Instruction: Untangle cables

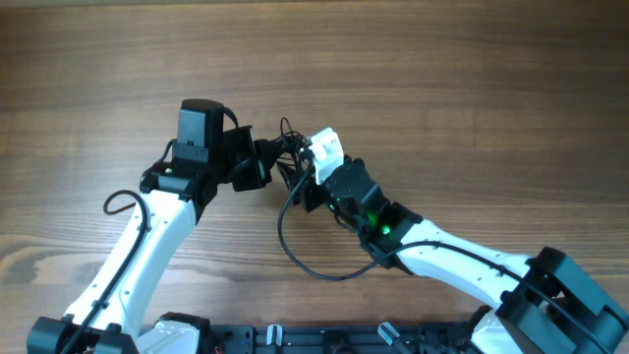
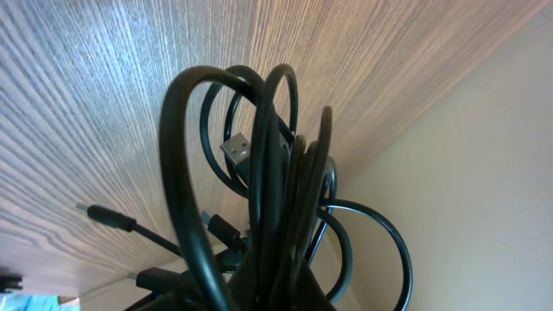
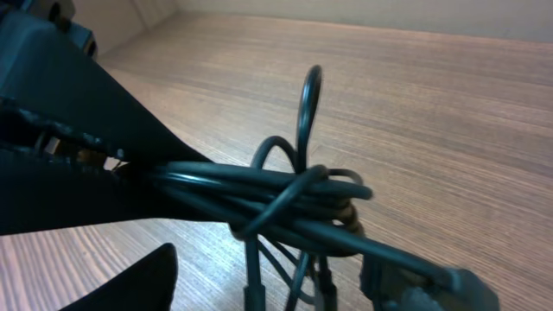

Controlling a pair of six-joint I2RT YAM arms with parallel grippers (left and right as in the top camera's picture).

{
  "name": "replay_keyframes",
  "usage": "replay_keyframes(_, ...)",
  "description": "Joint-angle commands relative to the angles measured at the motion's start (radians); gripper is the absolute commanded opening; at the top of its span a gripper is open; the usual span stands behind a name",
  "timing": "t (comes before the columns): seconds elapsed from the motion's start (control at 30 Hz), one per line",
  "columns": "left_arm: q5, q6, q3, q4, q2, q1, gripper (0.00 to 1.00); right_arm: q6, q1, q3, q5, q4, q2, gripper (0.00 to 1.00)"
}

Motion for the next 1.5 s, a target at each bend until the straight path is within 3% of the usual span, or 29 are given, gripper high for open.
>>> replay_keyframes(0.0,0.061,0.005,0.021,0.001,-0.019,0.004,0.04,-0.020,-0.005,0.000,-0.040,0.007,0.018,0.55)
replay_keyframes(0.1,0.100,0.005,0.021,0.000,-0.019,0.004,0.04,-0.021,-0.015,0.000,-0.040,0.008,0.019,0.29)
replay_keyframes(0.17,0.115,0.006,0.021,0.000,-0.019,0.004,0.04,-0.019,-0.027,0.000,-0.041,0.006,0.019,0.05)
replay_keyframes(0.33,0.077,0.051,0.021,0.020,-0.019,0.047,0.04,0.019,-0.031,0.000,-0.096,-0.055,-0.005,0.04)
replay_keyframes(0.47,0.078,0.062,0.021,0.090,-0.019,0.129,0.04,0.078,-0.031,0.000,-0.311,-0.237,-0.062,0.05)
replay_keyframes(0.6,0.078,0.064,0.021,0.158,-0.019,0.195,0.04,0.094,-0.032,0.000,-0.374,-0.422,-0.067,0.05)
replay_keyframes(0.73,0.083,0.065,0.021,0.158,-0.019,0.211,0.04,0.104,-0.045,0.000,-0.370,-0.398,-0.074,0.05)
replay_keyframes(0.77,0.088,0.065,0.021,0.158,-0.019,0.211,0.04,0.114,-0.050,0.000,-0.369,-0.409,-0.074,0.06)
replay_keyframes(0.8,0.095,0.065,0.021,0.158,-0.019,0.211,0.04,0.116,-0.054,0.000,-0.370,-0.412,-0.074,0.36)
replay_keyframes(0.83,0.099,0.065,0.021,0.158,-0.019,0.211,0.04,0.114,-0.059,0.000,-0.370,-0.411,-0.074,0.77)
replay_keyframes(0.87,0.101,0.065,0.021,0.158,-0.019,0.211,0.04,0.111,-0.064,0.000,-0.358,-0.394,-0.074,1.00)
replay_keyframes(1.13,0.193,0.065,0.021,0.097,-0.019,0.211,0.04,0.013,-0.082,0.000,-0.266,-0.061,-0.058,1.00)
replay_keyframes(1.3,0.338,0.065,0.021,0.075,-0.019,0.211,0.04,-0.098,-0.094,0.000,-0.260,0.021,0.007,0.94)
replay_keyframes(1.47,0.396,0.117,0.021,0.071,-0.019,0.210,0.04,-0.095,-0.135,0.000,-0.261,0.076,0.013,0.90)
